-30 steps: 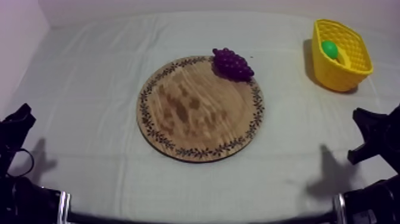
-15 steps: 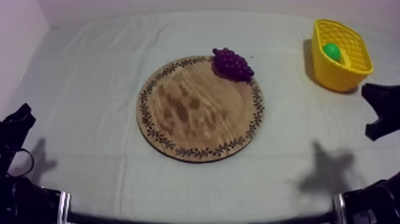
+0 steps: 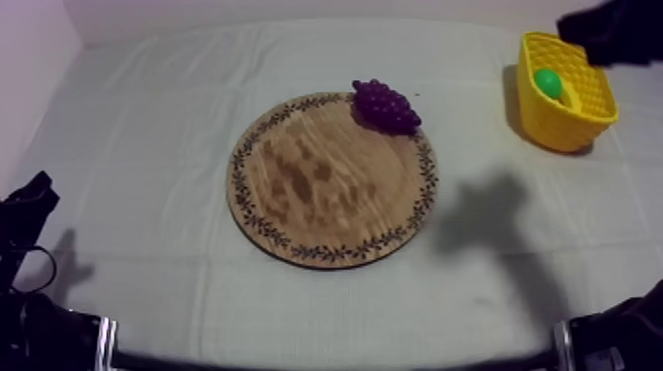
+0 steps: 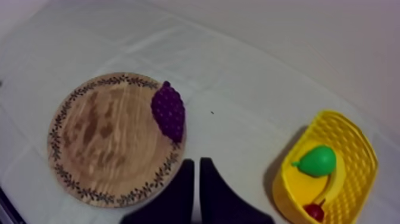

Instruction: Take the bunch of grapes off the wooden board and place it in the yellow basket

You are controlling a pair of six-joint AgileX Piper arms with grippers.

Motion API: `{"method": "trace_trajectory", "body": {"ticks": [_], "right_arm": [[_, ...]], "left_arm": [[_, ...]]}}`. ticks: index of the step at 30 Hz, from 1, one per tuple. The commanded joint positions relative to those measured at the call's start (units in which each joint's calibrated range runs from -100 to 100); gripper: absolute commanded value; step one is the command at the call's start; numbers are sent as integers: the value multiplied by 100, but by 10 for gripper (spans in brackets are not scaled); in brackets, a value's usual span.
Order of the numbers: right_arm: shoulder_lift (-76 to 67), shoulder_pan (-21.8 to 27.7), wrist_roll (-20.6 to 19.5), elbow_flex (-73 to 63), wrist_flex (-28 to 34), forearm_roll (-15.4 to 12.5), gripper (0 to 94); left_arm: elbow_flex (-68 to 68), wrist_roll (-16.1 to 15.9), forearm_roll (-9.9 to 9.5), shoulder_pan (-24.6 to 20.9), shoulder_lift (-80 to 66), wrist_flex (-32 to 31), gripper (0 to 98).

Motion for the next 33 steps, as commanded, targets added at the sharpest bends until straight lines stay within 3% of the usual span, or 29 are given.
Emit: {"method": "trace_trajectory", "body": {"ticks": [1,13,33], "right_arm": [[1405,-20,29,-1314,144,-62,22],[3818,-264,233,-3397,669,-251,25],[6065,-480,140,-4220,485,119,49]], "left_arm": [[4,-1,1,-1,3,3,0],[4,-1,1,-1,3,3,0],[4,-1,1,-1,3,3,0]]}}
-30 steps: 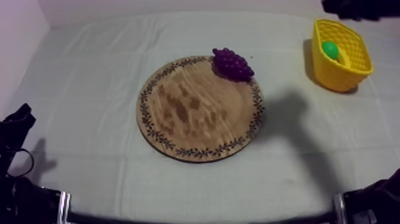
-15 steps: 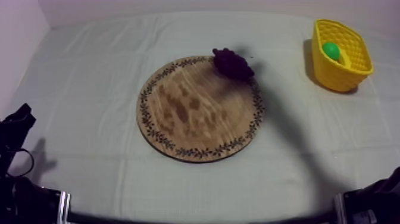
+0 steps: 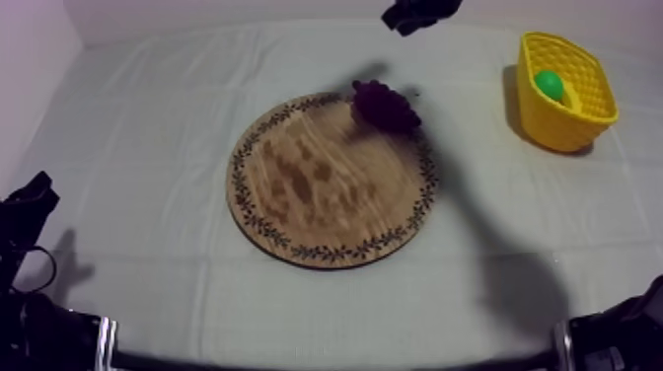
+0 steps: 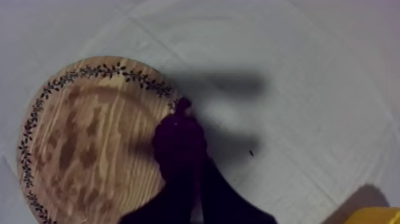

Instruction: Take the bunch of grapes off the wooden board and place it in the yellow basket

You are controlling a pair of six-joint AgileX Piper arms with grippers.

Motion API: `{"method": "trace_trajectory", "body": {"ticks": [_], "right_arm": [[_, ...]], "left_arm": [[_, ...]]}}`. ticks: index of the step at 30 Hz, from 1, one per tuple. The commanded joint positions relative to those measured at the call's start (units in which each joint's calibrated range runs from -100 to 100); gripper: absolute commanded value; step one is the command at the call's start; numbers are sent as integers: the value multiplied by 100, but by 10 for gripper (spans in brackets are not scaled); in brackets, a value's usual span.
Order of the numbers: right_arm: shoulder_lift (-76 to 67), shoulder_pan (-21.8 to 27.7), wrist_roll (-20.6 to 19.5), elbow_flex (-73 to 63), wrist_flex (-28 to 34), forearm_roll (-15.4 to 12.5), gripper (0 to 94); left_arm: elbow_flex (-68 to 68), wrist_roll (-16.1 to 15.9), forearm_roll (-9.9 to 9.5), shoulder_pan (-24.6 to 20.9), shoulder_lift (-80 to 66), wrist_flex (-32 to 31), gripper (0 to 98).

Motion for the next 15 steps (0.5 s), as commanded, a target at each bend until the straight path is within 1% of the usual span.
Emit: {"method": "trace_trajectory", "body": {"ticks": [1,3,4,5,8,10,13,15], "right_arm": [[198,11,4,-30,18,40,58],[311,22,11,-53,19,73,106],[357,29,13,-55,22,88,154],[391,33,15,-43,25,106,216],[452,37,9,9,56,174,476],[474,30,5,22,135,211,629],[519,11,5,-16,326,252,801],[559,-10,0,-51,431,269,860]], "left_arm": [[4,-1,1,-1,3,3,0],[4,-1,1,-1,3,3,0],[4,-1,1,-1,3,3,0],[4,-1,1,-1,3,3,0],[4,-1,1,-1,3,3,0],[4,-1,1,-1,3,3,0],[4,-1,1,-1,3,3,0],[4,-1,1,-1,3,3,0]]}}
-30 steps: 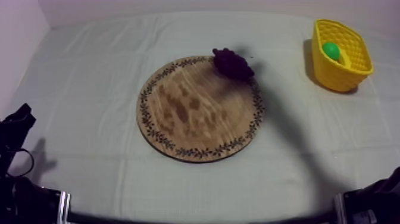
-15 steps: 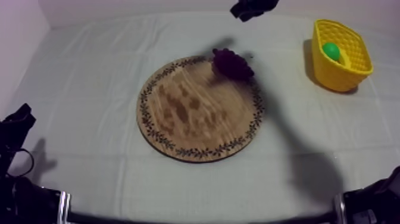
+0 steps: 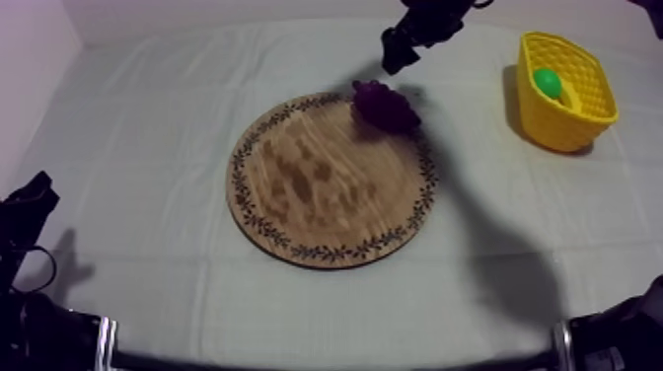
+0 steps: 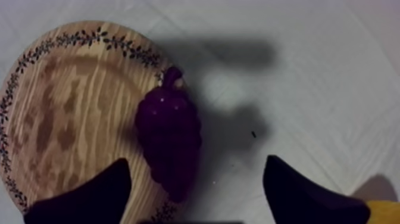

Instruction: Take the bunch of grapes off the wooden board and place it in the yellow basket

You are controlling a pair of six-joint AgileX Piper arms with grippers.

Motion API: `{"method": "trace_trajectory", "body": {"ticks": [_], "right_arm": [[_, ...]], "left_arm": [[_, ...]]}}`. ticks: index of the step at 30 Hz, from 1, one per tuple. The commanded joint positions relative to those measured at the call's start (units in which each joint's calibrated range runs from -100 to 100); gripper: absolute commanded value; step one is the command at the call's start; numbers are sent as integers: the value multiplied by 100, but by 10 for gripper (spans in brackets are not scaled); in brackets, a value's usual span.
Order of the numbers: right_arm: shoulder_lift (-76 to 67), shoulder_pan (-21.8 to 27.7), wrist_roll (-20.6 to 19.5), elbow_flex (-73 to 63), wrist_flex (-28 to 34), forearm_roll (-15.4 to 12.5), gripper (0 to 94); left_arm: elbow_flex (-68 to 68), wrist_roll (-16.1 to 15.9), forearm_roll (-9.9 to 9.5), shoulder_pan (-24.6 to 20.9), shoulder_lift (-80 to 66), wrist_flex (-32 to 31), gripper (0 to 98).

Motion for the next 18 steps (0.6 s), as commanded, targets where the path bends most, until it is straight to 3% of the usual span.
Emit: {"method": "trace_trajectory", "body": {"ticks": [1,18], "right_arm": [[24,-14,-7,-29,104,10,877],[1139,-202,-206,-822,209,148,923]], "left_arm": [[4,-1,1,-1,3,3,0],[4,-1,1,-1,3,3,0]]}}
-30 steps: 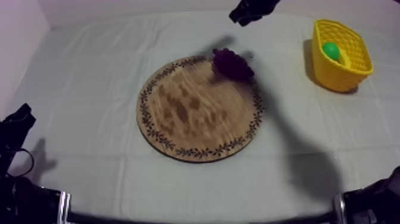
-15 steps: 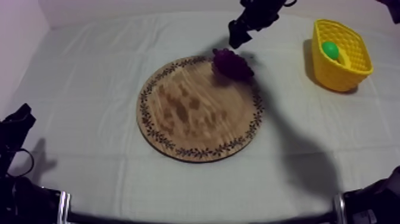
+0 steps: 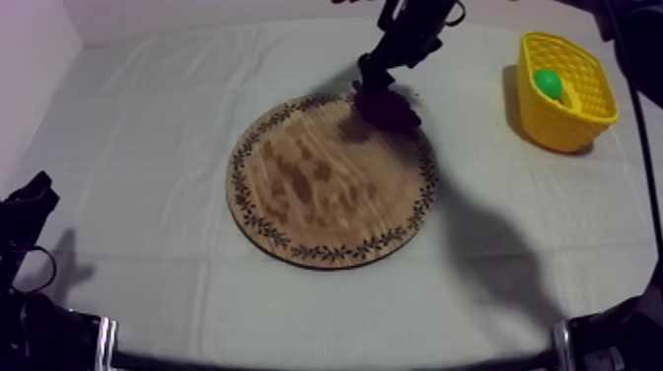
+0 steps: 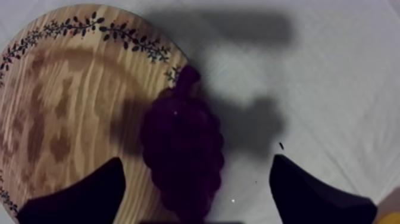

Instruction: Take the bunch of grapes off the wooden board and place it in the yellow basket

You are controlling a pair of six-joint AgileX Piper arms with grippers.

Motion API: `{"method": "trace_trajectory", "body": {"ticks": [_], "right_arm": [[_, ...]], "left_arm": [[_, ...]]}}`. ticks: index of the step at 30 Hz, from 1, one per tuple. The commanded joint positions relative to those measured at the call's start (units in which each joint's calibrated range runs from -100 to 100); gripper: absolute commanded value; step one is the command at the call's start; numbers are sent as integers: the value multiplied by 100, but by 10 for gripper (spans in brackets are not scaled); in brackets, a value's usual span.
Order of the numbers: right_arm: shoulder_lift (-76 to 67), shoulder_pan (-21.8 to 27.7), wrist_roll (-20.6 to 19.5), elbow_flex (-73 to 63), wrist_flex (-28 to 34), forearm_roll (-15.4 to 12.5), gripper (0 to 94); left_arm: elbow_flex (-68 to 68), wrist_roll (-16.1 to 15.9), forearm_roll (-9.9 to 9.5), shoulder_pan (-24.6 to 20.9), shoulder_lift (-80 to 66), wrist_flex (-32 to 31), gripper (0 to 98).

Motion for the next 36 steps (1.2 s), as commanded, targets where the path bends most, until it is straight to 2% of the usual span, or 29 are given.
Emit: {"method": "trace_trajectory", "body": {"ticks": [1,15,18,22,30,33,36], "right_arm": [[180,-21,-29,-144,30,17,923],[935,-75,-168,-520,48,221,921],[1013,-78,-167,-469,-14,272,885],[1087,-86,-167,-376,-180,337,754],[1110,-60,-120,-359,-271,287,460],[1028,-37,-85,-278,-285,279,380],[869,-2,-80,-126,-311,286,348]], "left_arm": [[4,-1,1,-1,3,3,0],[4,-1,1,-1,3,3,0],[4,-1,1,-1,3,3,0],[4,-1,1,-1,3,3,0],[4,-1,1,-1,3,3,0],[4,-1,1,-1,3,3,0],[4,-1,1,-1,3,3,0]]}}
